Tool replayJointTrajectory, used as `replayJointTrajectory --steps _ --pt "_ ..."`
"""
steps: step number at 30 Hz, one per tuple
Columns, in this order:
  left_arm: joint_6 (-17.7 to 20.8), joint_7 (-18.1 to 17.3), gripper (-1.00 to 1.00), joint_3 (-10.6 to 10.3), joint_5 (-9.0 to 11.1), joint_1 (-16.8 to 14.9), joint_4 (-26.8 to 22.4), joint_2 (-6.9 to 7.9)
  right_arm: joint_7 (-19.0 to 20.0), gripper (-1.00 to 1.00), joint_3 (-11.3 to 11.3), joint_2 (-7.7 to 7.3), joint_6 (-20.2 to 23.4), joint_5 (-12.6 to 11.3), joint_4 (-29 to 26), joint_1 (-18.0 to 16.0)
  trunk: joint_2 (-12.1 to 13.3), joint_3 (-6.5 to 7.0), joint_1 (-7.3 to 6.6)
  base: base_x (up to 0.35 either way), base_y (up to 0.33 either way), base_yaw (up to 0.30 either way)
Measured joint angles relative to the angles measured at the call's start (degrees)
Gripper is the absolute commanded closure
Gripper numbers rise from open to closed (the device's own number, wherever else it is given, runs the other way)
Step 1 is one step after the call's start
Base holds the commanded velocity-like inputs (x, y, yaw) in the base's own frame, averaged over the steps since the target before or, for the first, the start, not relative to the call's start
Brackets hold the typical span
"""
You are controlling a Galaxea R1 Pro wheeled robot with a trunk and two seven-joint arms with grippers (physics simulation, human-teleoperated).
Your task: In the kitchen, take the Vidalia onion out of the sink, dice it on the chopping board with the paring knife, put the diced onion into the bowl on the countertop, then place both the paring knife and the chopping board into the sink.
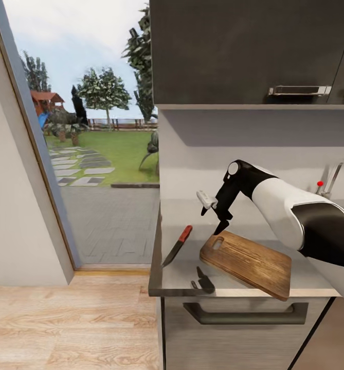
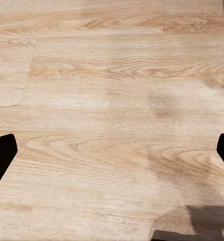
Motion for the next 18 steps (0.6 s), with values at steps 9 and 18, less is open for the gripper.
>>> replayJointTrajectory --steps 9,18 --pt "0.0 0.0 -1.00 0.0 0.0 0.0 0.0 0.00 0.0 -1.00 0.0 -0.20 -0.1 0.1 0.1 0.0 0.0 -0.23 0.00 0.000 0.000 0.000" --pt "0.1 0.0 -1.00 0.0 0.0 0.0 0.0 0.00 -1.7 -1.00 0.0 -0.32 -0.1 0.2 1.0 0.1 0.0 -0.97 0.00 0.002 0.000 0.000"
